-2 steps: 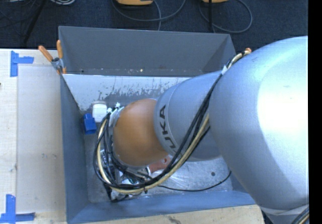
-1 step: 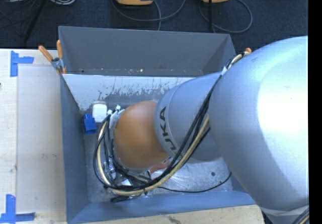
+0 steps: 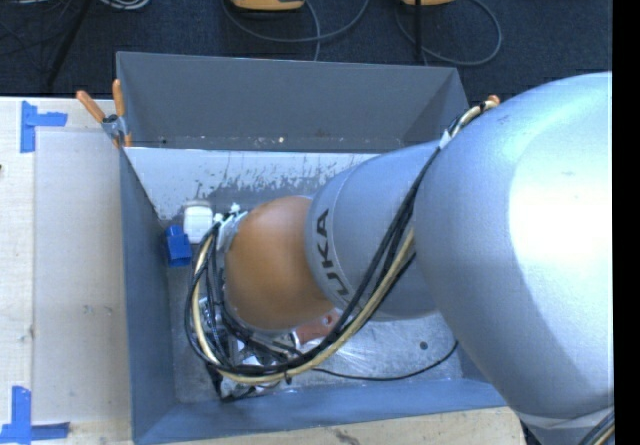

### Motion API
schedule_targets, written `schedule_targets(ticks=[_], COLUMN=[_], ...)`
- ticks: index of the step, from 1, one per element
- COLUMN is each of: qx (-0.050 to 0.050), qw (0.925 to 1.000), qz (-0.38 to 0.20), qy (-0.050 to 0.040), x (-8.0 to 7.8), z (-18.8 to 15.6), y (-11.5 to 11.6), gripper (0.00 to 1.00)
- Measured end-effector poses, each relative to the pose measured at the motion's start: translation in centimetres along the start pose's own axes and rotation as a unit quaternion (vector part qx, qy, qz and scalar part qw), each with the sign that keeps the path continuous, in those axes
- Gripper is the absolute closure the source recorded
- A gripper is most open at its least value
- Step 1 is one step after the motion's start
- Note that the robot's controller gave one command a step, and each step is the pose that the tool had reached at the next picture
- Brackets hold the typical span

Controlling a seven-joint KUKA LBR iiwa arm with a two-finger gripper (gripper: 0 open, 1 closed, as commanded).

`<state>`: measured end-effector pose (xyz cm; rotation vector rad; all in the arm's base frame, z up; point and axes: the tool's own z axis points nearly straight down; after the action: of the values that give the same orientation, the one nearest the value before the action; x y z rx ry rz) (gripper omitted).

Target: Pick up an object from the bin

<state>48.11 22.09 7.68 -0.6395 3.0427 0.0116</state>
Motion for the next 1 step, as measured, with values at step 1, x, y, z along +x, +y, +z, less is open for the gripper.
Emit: schedule_targets(ticks=[1], qx=[0.0], qw=[0.9998], qz=[-0.001], qy=[0.0183], x=[0.75], z=[0.05], y=[0.1], gripper=[1.0])
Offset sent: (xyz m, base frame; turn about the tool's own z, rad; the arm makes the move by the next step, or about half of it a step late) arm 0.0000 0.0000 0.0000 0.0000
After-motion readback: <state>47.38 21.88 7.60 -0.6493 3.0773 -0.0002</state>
